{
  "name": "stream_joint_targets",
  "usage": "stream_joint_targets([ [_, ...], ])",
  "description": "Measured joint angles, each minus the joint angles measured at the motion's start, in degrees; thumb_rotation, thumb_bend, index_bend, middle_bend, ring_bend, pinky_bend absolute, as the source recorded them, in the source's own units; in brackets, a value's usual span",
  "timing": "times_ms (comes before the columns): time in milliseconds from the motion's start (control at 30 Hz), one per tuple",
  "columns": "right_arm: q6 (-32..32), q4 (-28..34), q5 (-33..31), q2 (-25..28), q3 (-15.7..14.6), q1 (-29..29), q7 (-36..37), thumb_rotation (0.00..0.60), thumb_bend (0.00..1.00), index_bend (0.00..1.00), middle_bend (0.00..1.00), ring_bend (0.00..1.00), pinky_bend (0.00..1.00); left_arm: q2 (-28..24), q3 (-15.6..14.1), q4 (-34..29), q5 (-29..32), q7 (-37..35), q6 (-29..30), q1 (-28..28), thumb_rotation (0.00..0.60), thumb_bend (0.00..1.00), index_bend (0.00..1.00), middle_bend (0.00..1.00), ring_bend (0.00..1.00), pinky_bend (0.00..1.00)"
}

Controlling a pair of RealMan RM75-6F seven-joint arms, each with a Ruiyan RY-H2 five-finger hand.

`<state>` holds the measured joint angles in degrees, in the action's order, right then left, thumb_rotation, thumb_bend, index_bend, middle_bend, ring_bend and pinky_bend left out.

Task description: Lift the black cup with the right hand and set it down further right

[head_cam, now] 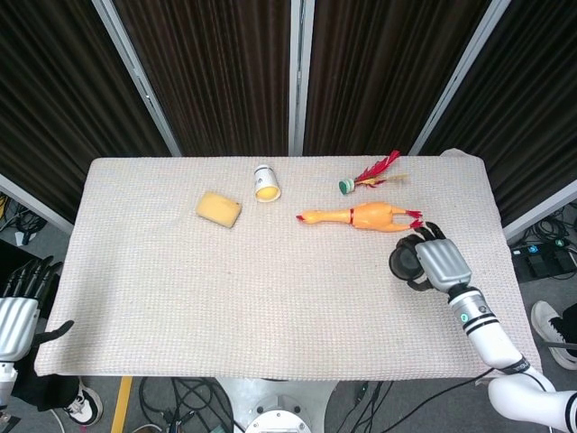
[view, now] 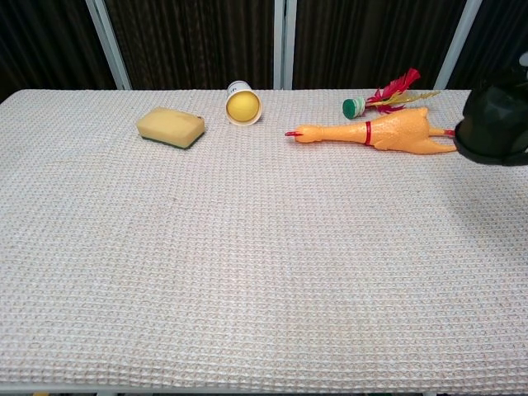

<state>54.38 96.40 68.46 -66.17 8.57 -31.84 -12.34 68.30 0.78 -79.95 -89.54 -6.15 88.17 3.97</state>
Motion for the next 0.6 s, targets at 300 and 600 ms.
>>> stream_joint_targets([
  [300,5.25,-1.5,20.07,-5.94,-3.15,-0.65,8.62,0.6,0.16,0.42,0.46,0.11,0.0,0.03,0.03,0.05,0.23,0.3,0.08,-0.16,0.6,0.11,0.09,0.04,0.0,0.11],
  [600,8.63,-13.6,10.58,-8.15,0.08,1.3,6.48,0.6,0.16,0.42,0.46,0.11,0.0,-0.05,0.08,0.14,0.29,-0.22,0.3,-0.3,0.6,0.11,0.09,0.04,0.0,0.11],
])
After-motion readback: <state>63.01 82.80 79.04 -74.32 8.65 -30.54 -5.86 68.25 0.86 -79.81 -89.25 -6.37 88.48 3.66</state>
